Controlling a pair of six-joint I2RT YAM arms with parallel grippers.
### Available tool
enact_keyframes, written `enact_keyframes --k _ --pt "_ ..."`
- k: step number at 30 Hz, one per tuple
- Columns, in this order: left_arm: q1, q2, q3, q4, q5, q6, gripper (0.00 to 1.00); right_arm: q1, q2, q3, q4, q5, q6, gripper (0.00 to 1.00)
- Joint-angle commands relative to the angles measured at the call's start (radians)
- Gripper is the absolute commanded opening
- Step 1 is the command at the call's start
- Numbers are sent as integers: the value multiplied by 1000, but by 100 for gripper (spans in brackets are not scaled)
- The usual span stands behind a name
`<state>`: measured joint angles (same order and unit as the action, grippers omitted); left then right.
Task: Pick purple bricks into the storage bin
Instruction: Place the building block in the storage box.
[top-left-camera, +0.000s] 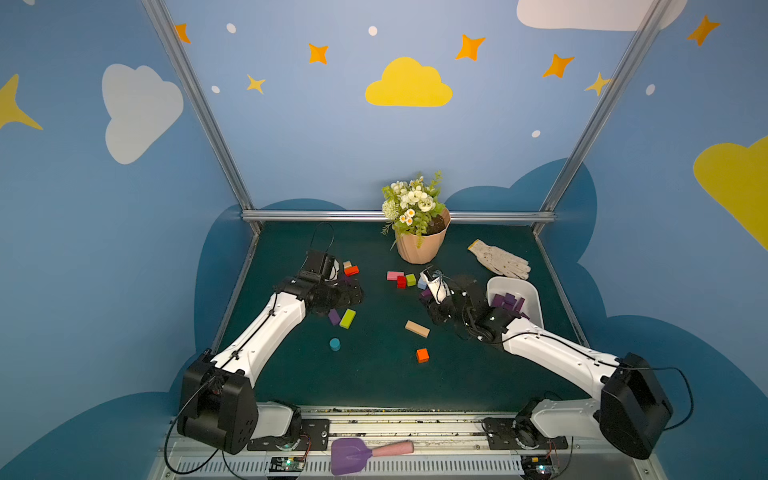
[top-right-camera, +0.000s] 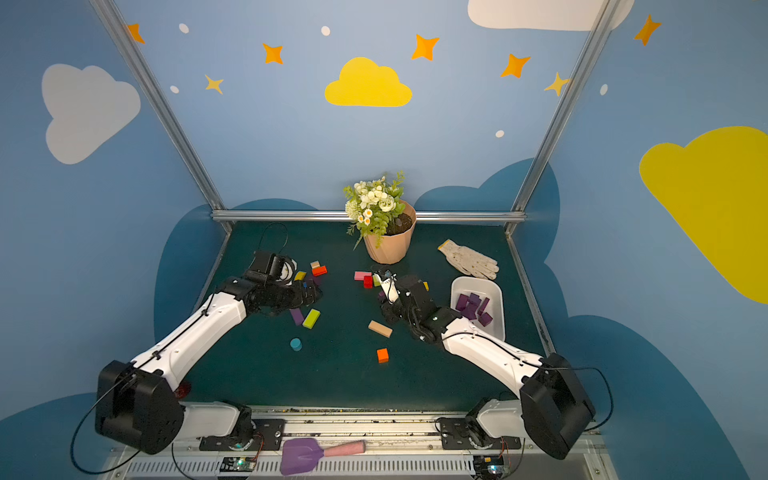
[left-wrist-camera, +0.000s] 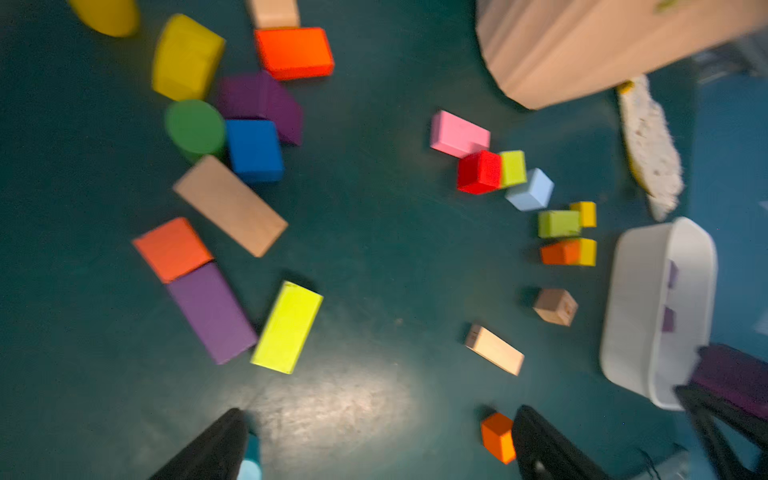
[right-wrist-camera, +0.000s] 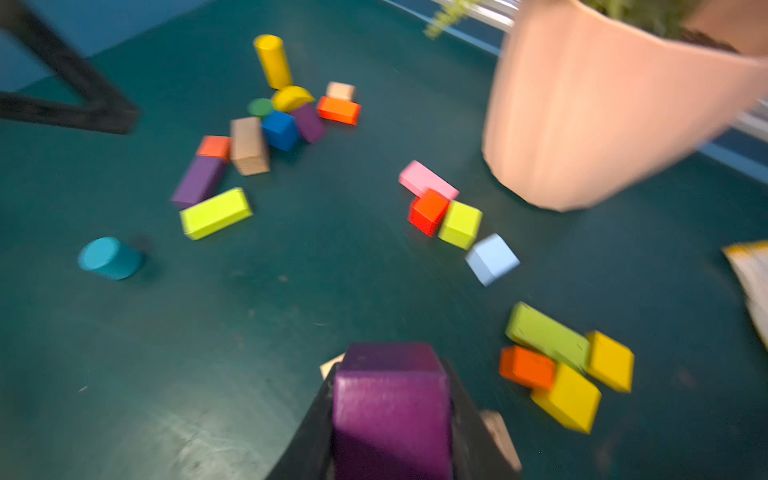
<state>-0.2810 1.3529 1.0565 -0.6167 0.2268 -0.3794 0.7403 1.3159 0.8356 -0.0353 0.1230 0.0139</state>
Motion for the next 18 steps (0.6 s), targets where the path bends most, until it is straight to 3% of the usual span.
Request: enact_keyframes --k 1,9,18 --pt "2 -2 25 -67 -171 17 100 -23 -25 2 -86 202 101 28" --pt "3 -11 22 -61 -155 13 100 -121 -51 3 -222 332 268 29" --pt "11 -24 21 -66 -139 -1 100 -313 -132 -65 -319 316 432 29"
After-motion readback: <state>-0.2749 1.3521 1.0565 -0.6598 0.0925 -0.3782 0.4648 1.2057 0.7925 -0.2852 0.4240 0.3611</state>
